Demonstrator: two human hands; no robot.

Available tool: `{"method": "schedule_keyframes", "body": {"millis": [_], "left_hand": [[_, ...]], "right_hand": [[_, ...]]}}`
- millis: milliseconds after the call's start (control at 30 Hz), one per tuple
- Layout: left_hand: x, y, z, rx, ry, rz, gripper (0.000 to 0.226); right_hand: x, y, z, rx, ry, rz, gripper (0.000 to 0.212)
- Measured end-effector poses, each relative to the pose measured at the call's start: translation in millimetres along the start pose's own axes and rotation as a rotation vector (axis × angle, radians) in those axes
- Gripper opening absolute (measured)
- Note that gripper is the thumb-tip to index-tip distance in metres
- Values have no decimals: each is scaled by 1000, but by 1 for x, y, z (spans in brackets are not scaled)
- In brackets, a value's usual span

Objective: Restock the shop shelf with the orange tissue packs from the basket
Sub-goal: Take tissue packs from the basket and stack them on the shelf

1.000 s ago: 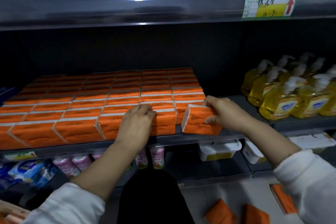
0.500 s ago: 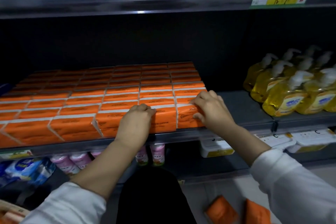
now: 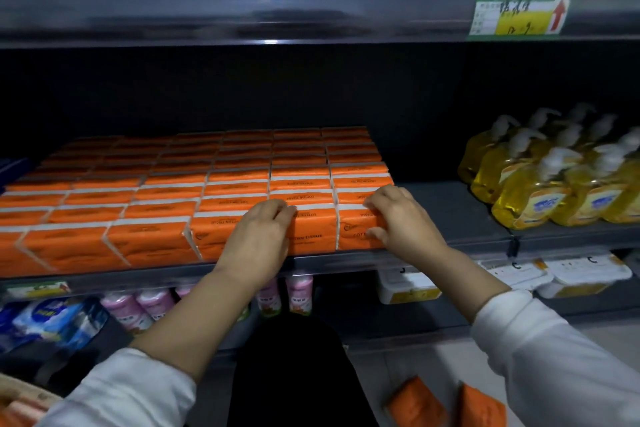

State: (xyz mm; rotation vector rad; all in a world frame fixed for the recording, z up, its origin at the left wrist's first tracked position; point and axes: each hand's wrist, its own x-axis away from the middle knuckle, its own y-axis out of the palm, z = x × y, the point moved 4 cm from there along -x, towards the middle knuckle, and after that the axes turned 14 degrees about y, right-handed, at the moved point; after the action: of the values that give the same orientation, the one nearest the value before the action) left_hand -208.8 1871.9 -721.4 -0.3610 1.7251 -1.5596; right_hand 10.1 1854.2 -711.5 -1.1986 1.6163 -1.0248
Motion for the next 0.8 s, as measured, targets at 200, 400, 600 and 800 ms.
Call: {"method": "schedule_keyframes", "body": {"millis": [200, 400, 600, 800], "left_hand": [[49, -41, -27, -151, -2, 69, 37], [185, -77, -99, -346, -272, -57, 25], [357, -91, -148, -325, -624, -201, 33], [487, -82, -166, -229, -972, -290, 43]], "right_hand": [[16, -21, -32, -7, -110, 95, 44], [42, 1, -137, -30, -335, 37, 39], [85, 62, -275, -110, -590, -152, 36], [136, 117, -395, -177, -743, -309, 41]]}}
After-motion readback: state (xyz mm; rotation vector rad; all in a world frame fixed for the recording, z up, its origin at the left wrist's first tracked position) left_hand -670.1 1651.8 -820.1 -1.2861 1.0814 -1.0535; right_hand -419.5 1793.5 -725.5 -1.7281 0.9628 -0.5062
